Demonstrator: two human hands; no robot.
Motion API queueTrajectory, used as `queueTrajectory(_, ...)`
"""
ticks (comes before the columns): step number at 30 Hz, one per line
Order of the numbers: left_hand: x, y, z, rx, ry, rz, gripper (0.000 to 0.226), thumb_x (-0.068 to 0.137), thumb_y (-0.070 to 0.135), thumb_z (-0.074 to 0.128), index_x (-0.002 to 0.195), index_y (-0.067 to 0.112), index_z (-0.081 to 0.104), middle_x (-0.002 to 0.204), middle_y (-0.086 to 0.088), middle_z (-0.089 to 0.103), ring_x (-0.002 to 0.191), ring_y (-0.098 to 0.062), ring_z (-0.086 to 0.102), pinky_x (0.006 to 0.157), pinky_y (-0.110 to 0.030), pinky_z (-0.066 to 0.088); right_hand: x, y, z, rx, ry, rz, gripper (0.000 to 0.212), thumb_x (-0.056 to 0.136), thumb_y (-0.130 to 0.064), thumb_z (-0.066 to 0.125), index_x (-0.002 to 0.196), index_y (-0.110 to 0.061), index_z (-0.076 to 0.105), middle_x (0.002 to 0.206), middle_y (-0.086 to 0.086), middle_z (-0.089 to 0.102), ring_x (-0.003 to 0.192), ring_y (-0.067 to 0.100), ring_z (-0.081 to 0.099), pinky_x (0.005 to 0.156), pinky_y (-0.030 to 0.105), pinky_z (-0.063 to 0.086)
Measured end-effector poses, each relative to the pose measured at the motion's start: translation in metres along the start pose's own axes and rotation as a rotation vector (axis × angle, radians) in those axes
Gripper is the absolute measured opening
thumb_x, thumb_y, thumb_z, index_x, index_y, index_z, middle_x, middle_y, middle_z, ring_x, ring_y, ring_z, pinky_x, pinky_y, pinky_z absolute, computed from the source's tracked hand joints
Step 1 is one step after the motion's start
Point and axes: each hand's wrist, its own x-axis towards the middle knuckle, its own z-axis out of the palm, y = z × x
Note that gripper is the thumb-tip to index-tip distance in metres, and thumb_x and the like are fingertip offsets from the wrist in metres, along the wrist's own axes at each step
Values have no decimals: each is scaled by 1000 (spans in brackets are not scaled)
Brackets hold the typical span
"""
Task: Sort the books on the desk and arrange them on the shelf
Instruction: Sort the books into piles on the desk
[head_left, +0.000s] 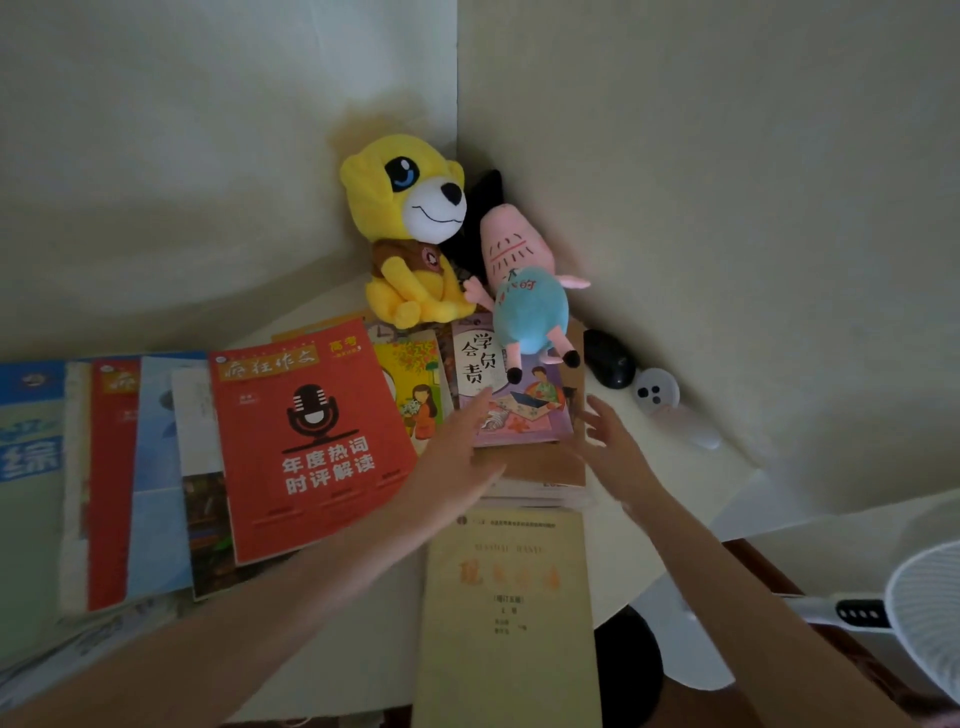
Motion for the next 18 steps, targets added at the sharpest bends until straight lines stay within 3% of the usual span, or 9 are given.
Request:
queueTrajectory(2, 36, 6, -6, -120, 5, -74, 80, 89, 9, 63, 151, 30, 15, 153, -3, 28, 108, -8, 52, 79, -18, 43, 31, -4, 8, 34, -32, 7, 58, 87, -14, 70, 139, -12, 43, 127, -3, 58, 112, 16, 58, 103, 37, 46)
queueTrajectory(4, 61, 7, -10, -252, 2, -192, 82, 88, 7, 64, 152, 24, 15, 154, -5, 25, 102, -13, 55, 75, -22, 41, 54, -1, 18, 74, -30, 32, 60, 83, -9, 73, 136, -11, 46, 125, 6, 63, 110, 21, 63, 101, 46, 48)
queueTrajectory(8, 78, 7, -11, -328, -37, -295, 71, 89, 0, 61, 149, 11, 24, 149, -7, 35, 131, -26, 40, 86, -24, 31, 79, 3, 28, 112, 53, 107, 78, 65, -20, 82, 134, -13, 47, 121, 5, 63, 105, 24, 62, 95, 43, 51)
queueTrajectory(11, 82, 4, -9, -322, -22, -346, 76, 85, -1, 64, 149, 12, 24, 150, -7, 34, 132, -25, 38, 86, -26, 33, 104, 34, 27, 90, 90, 180, 90, 39, -44, 75, 120, -9, 57, 111, 12, 66, 98, 30, 66, 91, 50, 53)
queueTrajectory(12, 82, 1, -9, -336, -20, -355, 78, 83, -1, 67, 148, 13, 27, 149, -7, 36, 131, -26, 40, 87, -28, 37, 108, 40, 25, 91, 96, 207, 91, 38, -47, 75, 118, -7, 59, 111, 14, 66, 98, 31, 66, 90, 50, 53)
queueTrajectory(15, 78, 0, -9, -398, -35, -347, 64, 80, -7, 67, 137, 14, 45, 134, -8, 55, 120, -25, 53, 97, -36, 44, 83, 12, 18, 130, 113, 289, 56, 76, -20, 77, 123, 2, 54, 116, 16, 63, 103, 33, 63, 92, 44, 53)
queueTrajectory(18, 76, 1, -5, -437, -61, -337, 62, 82, -8, 64, 136, 17, 46, 127, -5, 59, 117, -22, 53, 97, -33, 41, 67, 7, 10, 144, 77, 301, 39, 90, -2, 62, 126, 1, 47, 108, 12, 57, 96, 28, 62, 75, 30, 52)
